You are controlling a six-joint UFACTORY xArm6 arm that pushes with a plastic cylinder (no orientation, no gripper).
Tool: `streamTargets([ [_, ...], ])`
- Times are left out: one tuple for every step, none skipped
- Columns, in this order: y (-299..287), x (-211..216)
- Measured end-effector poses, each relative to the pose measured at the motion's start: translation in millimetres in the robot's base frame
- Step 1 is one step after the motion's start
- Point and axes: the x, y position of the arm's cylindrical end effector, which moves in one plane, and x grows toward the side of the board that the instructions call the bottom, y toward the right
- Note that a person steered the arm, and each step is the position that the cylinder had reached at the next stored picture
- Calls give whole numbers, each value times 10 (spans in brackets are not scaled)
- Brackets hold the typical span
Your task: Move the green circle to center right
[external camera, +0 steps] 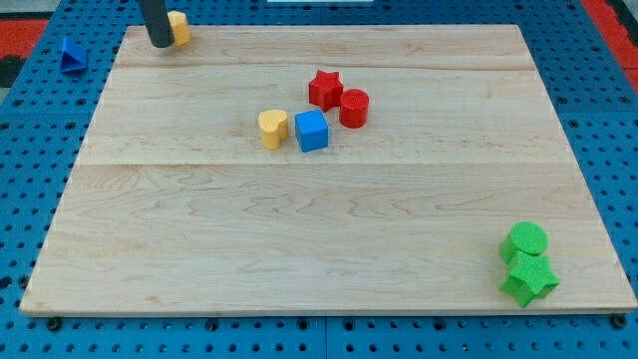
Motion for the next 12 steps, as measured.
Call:
streamTargets([
  [0, -9],
  [0, -6],
  [0, 28],
  [0, 28],
  [52, 54],
  [343, 274],
  [1083, 732],
  [1289, 1251],
  [844, 1547],
  [1257, 2341],
  [2662, 2673],
  [4282, 2403],
])
